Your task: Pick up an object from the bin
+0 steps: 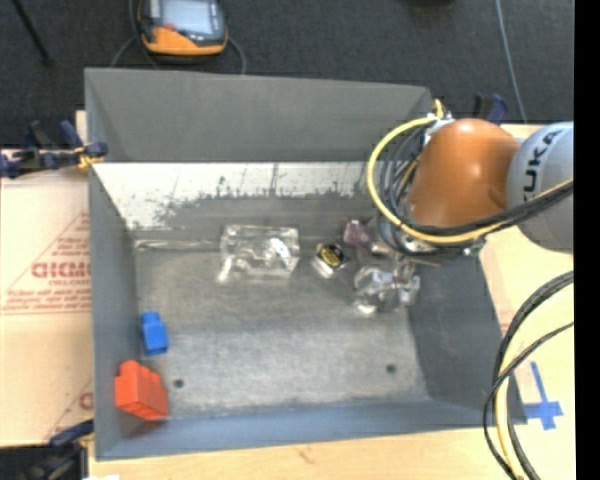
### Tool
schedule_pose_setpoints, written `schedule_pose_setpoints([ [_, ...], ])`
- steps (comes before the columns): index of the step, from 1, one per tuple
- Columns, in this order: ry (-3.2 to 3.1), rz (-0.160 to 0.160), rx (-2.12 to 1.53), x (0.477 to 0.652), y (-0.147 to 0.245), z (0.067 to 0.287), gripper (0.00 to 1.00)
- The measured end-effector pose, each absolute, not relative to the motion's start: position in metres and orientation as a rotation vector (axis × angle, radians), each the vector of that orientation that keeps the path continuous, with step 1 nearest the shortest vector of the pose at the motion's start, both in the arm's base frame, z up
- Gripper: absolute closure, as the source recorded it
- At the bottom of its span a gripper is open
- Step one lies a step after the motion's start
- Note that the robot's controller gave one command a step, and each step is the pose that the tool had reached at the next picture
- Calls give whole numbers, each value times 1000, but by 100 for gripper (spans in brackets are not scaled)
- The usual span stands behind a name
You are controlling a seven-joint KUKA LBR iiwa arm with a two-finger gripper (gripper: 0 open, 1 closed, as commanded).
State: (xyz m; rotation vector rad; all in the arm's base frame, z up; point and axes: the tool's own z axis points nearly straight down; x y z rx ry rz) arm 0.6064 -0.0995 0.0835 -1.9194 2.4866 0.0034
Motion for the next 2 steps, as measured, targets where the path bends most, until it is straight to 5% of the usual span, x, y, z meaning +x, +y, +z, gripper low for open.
schedule_pose_setpoints([
  [1, 2487, 4, -1920, 606, -100, 83, 0],
  [2, 2487, 4, -1919, 606, -99, 84, 100],
])
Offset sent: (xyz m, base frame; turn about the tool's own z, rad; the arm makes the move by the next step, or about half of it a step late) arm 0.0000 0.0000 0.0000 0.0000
